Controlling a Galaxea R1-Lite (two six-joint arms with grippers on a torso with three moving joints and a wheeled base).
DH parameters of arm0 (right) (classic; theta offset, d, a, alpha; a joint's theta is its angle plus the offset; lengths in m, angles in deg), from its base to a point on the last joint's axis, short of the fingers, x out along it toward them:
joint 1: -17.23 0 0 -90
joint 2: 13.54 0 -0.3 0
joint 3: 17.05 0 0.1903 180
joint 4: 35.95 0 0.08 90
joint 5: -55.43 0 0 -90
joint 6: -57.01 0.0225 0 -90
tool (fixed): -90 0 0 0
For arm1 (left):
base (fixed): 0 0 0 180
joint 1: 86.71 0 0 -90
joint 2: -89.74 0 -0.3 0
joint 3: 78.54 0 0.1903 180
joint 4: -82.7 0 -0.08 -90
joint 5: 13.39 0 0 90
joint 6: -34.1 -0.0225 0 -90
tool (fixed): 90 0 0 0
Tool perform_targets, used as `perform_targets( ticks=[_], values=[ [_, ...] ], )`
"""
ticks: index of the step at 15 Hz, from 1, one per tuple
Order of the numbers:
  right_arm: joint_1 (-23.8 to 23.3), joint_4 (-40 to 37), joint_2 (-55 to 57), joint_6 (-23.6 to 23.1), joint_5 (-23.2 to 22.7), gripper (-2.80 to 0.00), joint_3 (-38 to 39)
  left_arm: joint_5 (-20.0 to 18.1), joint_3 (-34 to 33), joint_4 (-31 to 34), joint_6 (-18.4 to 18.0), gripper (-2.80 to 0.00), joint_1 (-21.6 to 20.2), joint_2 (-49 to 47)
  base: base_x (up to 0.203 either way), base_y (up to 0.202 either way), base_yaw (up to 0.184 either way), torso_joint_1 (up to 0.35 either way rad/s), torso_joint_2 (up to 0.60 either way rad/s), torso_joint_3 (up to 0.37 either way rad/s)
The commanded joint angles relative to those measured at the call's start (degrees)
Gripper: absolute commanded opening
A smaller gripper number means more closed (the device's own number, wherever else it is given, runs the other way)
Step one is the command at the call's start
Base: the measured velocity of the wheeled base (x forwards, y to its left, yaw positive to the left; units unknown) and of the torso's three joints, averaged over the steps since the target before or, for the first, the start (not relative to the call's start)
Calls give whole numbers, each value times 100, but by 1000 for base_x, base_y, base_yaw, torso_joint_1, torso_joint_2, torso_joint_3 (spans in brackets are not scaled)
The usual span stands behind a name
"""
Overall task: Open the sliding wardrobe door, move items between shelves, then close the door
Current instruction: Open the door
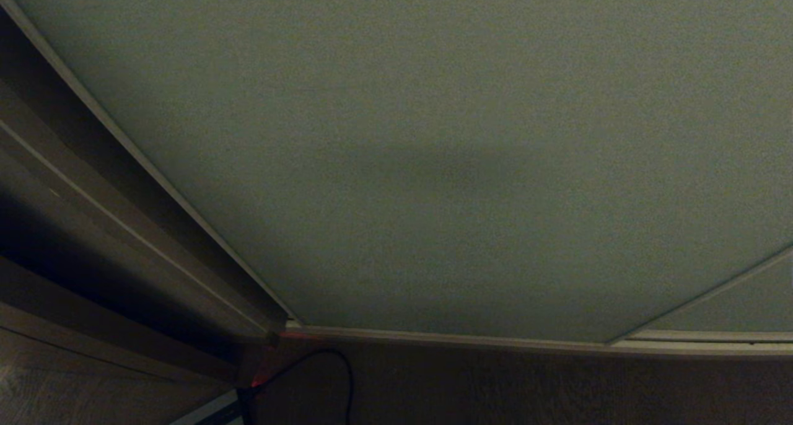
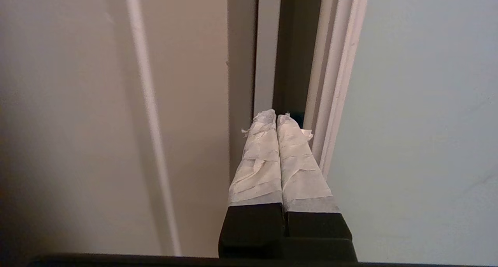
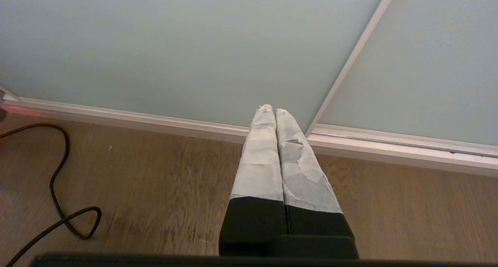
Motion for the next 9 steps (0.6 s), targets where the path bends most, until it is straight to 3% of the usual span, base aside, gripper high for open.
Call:
perform_targets(
  ticks=[1, 9],
  values=[
    [0, 0, 2, -4, -5, -280, 18, -121, 159, 103, 46, -280, -6, -207, 0, 0, 0, 0, 0, 0],
    [0, 0, 2, -4, -5, -280, 22, -229, 787, 242, 129, -280, -6, -759, 0, 0, 0, 0, 0, 0]
  ],
)
